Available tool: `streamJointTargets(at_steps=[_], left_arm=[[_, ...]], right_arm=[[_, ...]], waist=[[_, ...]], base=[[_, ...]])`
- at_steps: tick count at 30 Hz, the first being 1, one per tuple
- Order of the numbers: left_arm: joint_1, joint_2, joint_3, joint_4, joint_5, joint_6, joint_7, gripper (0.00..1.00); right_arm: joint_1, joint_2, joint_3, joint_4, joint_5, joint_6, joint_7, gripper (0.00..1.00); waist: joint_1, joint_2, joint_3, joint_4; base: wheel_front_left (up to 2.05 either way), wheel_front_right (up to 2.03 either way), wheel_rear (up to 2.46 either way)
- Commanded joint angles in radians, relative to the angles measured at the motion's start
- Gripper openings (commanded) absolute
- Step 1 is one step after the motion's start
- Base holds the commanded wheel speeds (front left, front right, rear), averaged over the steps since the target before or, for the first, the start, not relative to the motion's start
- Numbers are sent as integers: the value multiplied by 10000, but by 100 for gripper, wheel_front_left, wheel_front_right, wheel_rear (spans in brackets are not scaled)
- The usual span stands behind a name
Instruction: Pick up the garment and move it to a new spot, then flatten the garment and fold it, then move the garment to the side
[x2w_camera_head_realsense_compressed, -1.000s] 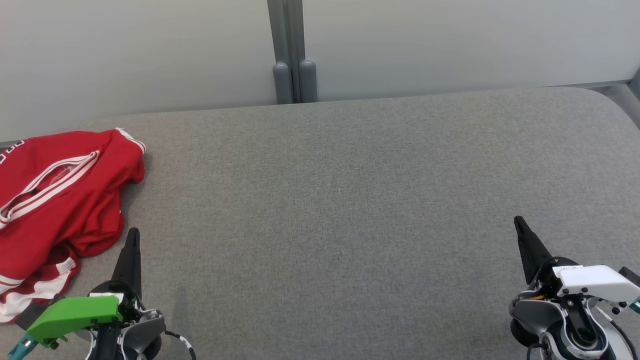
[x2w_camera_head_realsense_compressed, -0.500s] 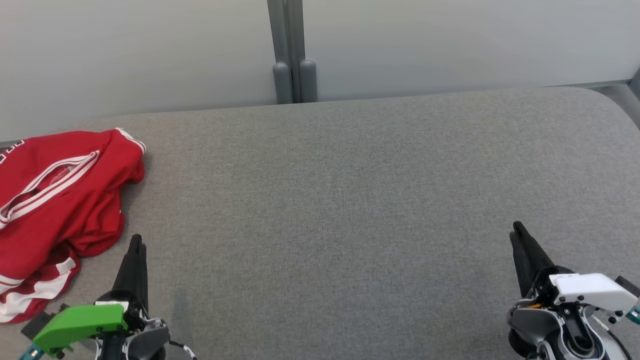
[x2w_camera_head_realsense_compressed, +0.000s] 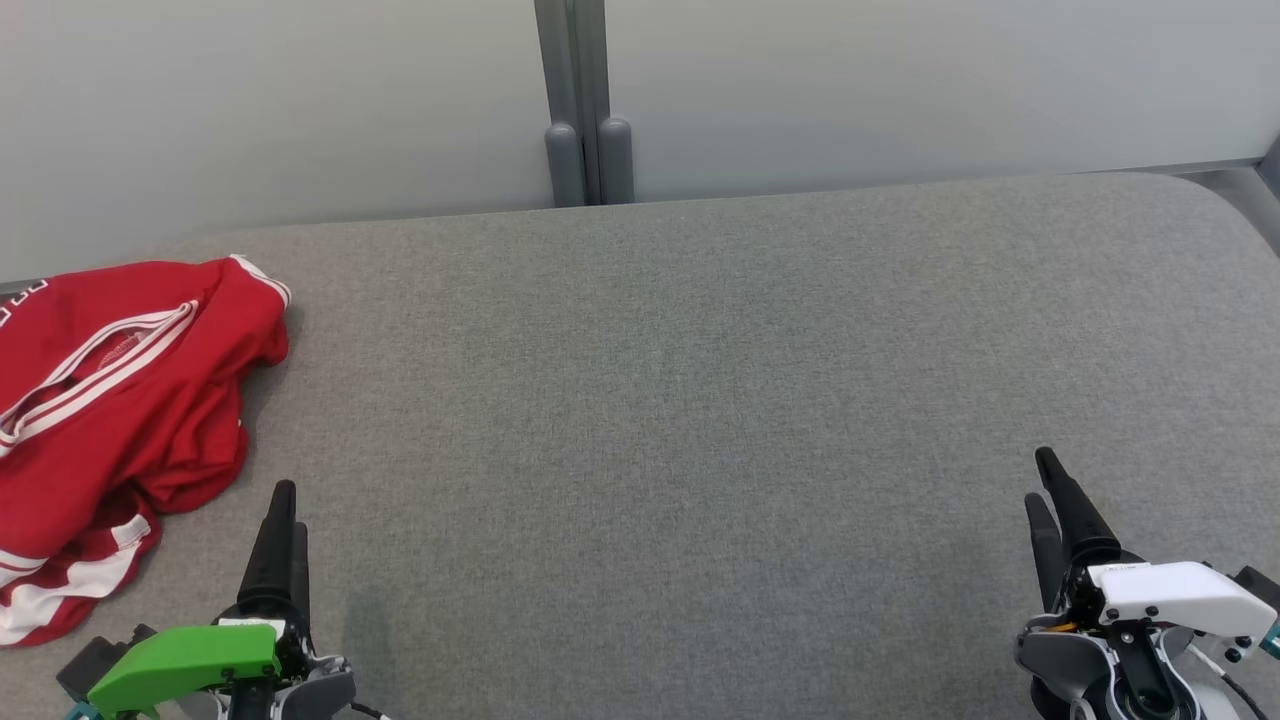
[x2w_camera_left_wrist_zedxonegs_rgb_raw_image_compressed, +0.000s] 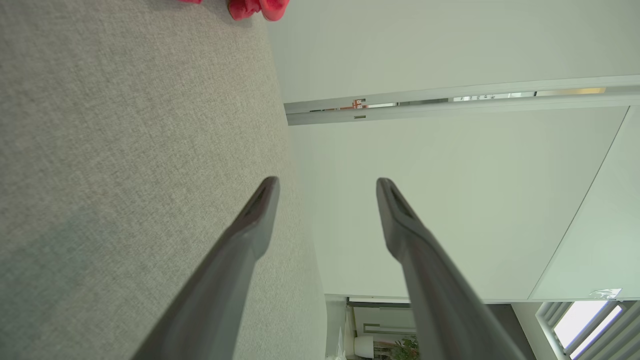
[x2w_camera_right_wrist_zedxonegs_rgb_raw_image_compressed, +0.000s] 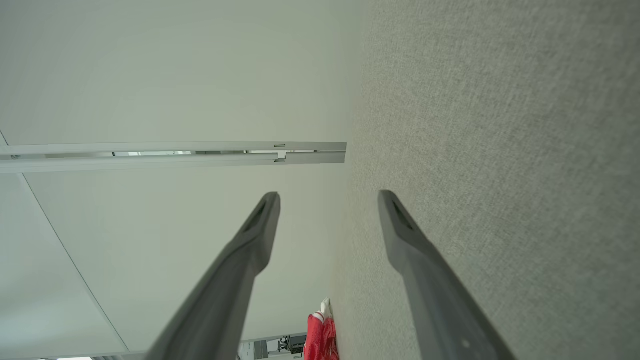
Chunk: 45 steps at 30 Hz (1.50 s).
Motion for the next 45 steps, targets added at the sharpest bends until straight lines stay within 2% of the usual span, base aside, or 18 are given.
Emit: streamJointTargets(at_steps=[1,17,25,39,45], left_arm=[[-186,41,-15,-140,324,-11,-119,100],[-266,65,-341,-532,3236,163,-779,100],[-241,77,-654,-774,4724,522,-1079,100],[-243,96,-1023,-957,7454,917,-1541,100],[-181,103,-1109,-1065,8288,1059,-1710,100]], right_arm=[[-69,-48,-6,-223,-377,3,-124,100],[-15,-71,113,-808,-3735,3,-786,100],[36,-80,302,-1030,-5460,4,-1085,100],[82,-97,424,-887,-7697,4,-1546,100],[80,-102,462,-889,-8464,4,-1714,100]], waist=[[0,0,5,4],[0,0,101,29],[0,0,137,26],[0,0,206,42],[0,0,225,46]], base=[[0,0,0],[0,0,0],[0,0,0],[0,0,0],[0,0,0]])
